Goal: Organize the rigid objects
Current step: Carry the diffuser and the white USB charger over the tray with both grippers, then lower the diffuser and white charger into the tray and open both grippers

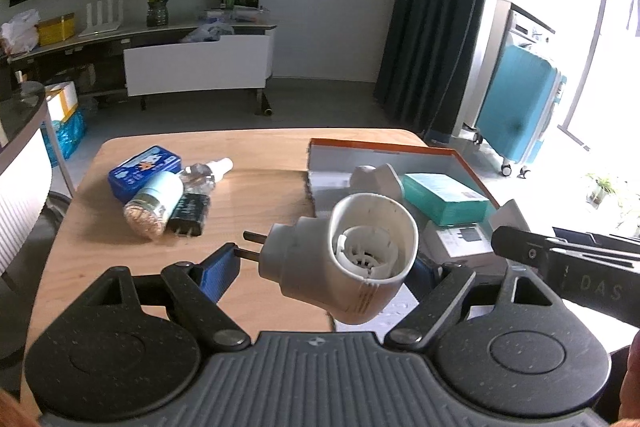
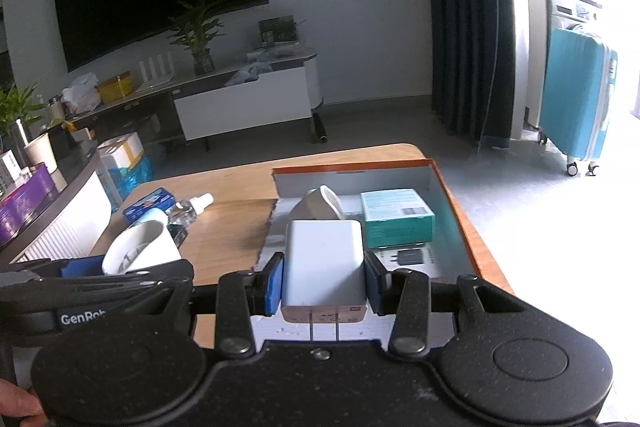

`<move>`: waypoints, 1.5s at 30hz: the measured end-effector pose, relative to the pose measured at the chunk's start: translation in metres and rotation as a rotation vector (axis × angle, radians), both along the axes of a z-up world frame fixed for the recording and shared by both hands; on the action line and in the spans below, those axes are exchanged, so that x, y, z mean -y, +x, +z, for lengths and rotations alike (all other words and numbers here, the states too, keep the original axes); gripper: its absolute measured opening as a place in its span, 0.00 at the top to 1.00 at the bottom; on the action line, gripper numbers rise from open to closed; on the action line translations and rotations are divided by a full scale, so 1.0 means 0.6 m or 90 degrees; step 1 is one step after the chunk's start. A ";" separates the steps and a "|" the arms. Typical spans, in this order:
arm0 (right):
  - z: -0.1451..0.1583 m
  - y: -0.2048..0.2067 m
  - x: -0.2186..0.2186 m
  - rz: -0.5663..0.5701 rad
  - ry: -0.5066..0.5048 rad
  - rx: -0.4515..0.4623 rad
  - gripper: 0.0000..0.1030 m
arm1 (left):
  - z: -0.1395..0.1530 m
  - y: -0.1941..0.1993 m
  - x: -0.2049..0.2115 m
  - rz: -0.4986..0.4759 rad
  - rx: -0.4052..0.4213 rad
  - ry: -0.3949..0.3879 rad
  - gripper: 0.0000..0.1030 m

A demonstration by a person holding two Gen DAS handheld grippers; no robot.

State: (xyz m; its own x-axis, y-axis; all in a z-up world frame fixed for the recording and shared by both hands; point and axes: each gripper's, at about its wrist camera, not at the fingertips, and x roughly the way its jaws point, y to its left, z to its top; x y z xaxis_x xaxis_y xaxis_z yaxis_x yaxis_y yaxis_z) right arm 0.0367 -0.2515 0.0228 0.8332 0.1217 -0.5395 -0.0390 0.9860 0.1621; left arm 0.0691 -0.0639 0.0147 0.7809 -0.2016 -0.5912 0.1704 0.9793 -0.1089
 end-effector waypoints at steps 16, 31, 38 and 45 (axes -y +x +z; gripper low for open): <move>-0.005 -0.005 0.047 -0.041 0.002 -0.006 0.51 | -0.011 0.010 0.056 -0.052 -0.008 -0.001 0.16; -0.017 0.005 0.072 -0.069 0.001 -0.020 0.51 | -0.028 0.014 0.089 -0.079 -0.032 0.000 0.16; -0.029 0.013 0.080 -0.077 -0.001 -0.032 0.51 | -0.037 0.019 0.103 -0.090 -0.043 0.003 0.16; -0.039 0.022 0.088 -0.086 -0.005 -0.042 0.51 | -0.045 0.026 0.114 -0.099 -0.051 0.004 0.16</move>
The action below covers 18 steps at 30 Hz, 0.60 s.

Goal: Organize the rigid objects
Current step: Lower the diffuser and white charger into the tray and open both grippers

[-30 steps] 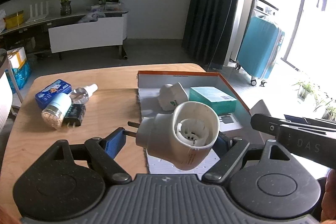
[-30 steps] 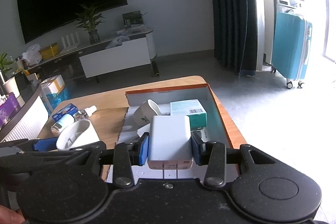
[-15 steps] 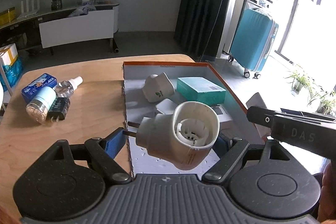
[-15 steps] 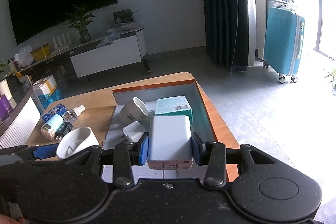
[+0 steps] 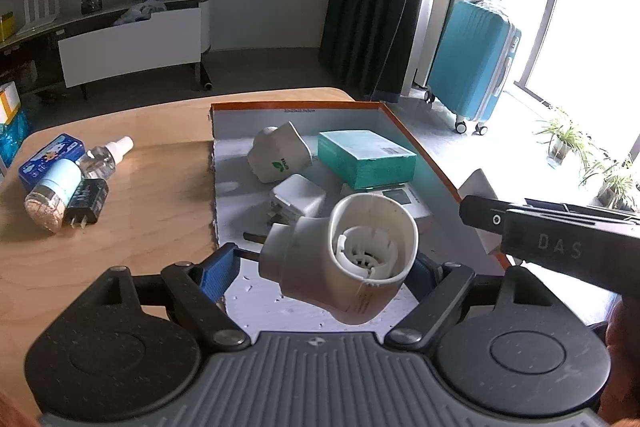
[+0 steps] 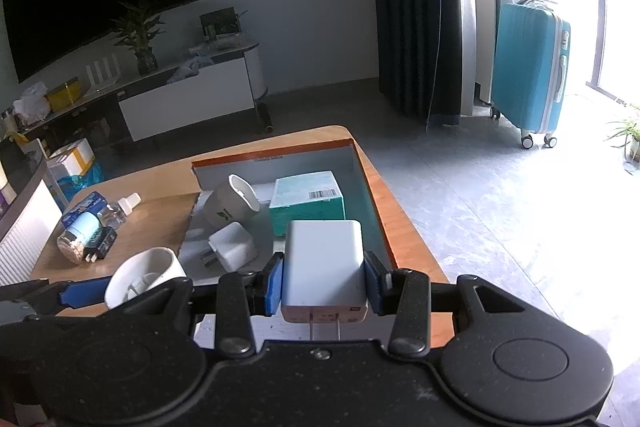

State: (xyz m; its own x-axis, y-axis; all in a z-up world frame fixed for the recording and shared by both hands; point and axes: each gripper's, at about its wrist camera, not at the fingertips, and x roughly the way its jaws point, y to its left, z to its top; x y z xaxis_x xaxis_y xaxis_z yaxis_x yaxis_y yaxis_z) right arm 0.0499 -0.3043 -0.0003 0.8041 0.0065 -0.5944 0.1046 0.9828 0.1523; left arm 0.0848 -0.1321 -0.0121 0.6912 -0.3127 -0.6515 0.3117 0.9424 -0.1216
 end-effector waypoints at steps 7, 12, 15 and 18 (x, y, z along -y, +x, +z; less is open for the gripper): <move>-0.011 0.008 0.006 -0.007 -0.001 -0.012 0.51 | -0.008 0.007 0.011 -0.011 -0.010 -0.001 0.16; -0.013 0.012 0.009 -0.011 0.002 -0.008 0.52 | -0.014 0.010 0.015 -0.016 -0.019 -0.004 0.16; -0.011 0.011 0.009 -0.016 -0.004 -0.003 0.52 | -0.016 0.013 0.015 -0.023 -0.028 -0.015 0.16; -0.007 0.008 0.011 -0.023 0.000 0.006 0.52 | -0.018 0.014 0.016 -0.034 -0.036 -0.021 0.15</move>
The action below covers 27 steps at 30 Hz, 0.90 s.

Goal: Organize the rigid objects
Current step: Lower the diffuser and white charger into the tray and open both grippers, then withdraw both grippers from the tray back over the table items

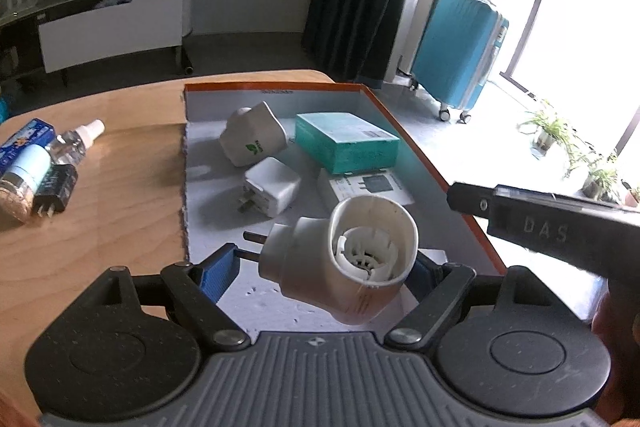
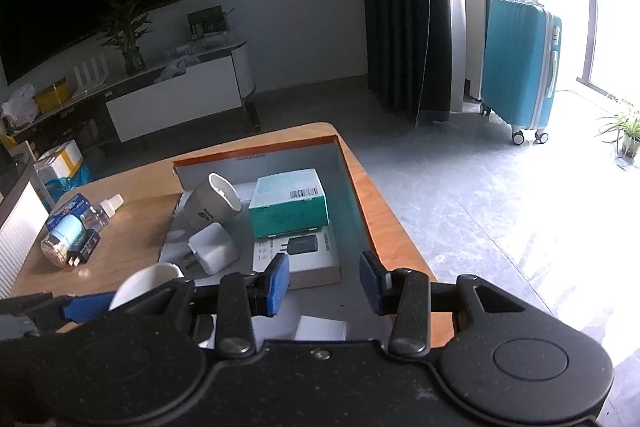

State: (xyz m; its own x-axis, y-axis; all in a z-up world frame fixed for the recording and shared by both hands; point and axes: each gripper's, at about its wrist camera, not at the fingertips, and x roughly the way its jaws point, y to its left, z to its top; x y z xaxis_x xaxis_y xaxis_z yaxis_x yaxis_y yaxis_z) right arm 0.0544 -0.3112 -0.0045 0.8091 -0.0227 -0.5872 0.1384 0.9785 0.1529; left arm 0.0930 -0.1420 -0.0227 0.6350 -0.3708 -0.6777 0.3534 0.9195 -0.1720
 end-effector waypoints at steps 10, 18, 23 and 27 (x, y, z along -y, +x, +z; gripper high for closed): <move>0.018 -0.008 -0.009 -0.006 -0.008 0.028 0.38 | 0.010 0.000 -0.019 0.013 0.000 -0.029 0.07; 0.033 -0.003 -0.047 0.027 -0.023 0.039 0.26 | 0.031 -0.001 -0.050 0.073 0.006 0.007 0.01; 0.035 0.003 -0.074 0.050 -0.031 0.039 0.23 | 0.038 0.001 -0.082 0.116 0.002 0.025 0.01; 0.040 0.010 -0.099 0.070 -0.035 0.041 0.22 | 0.042 0.000 -0.106 0.140 0.002 0.033 0.00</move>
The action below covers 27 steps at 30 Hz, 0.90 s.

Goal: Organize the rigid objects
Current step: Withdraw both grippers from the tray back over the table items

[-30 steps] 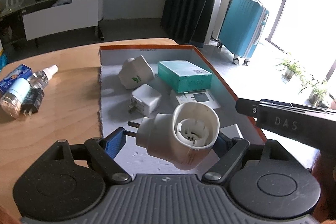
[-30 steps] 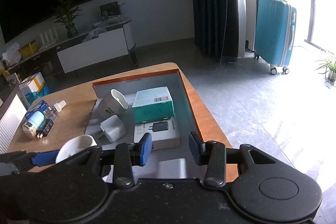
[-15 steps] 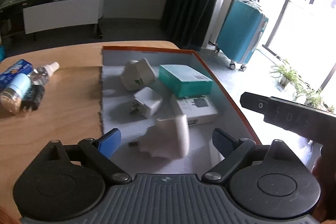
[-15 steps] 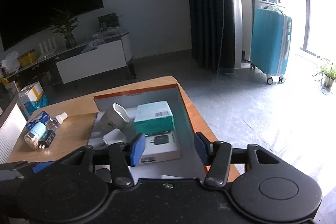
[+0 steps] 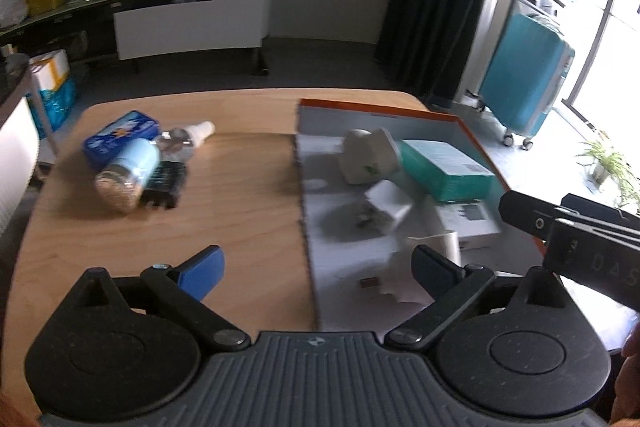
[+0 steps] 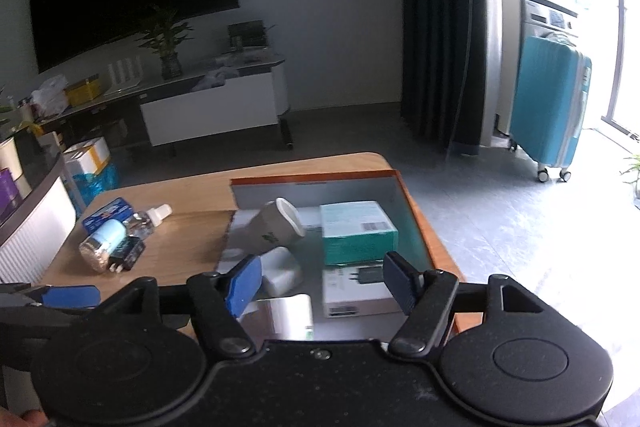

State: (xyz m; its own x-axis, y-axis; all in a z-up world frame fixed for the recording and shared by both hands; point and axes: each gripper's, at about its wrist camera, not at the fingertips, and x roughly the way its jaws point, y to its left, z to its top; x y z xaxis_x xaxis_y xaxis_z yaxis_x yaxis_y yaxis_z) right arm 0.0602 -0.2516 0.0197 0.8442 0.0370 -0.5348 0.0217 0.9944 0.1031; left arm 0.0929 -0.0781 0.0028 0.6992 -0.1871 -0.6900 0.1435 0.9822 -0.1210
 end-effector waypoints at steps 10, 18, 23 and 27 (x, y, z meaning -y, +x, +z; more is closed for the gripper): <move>0.011 0.016 -0.061 0.047 -0.020 0.002 0.22 | 0.007 -0.008 -0.069 0.058 0.009 -0.010 0.00; 0.007 0.028 -0.105 0.087 -0.025 -0.008 0.22 | 0.009 -0.004 -0.119 0.109 0.010 -0.020 0.00; 0.003 0.036 -0.125 0.104 -0.023 -0.014 0.22 | 0.006 0.000 -0.141 0.127 0.009 -0.023 0.00; -0.001 0.041 -0.138 0.117 -0.020 -0.019 0.22 | 0.001 0.002 -0.156 0.140 0.005 -0.021 0.00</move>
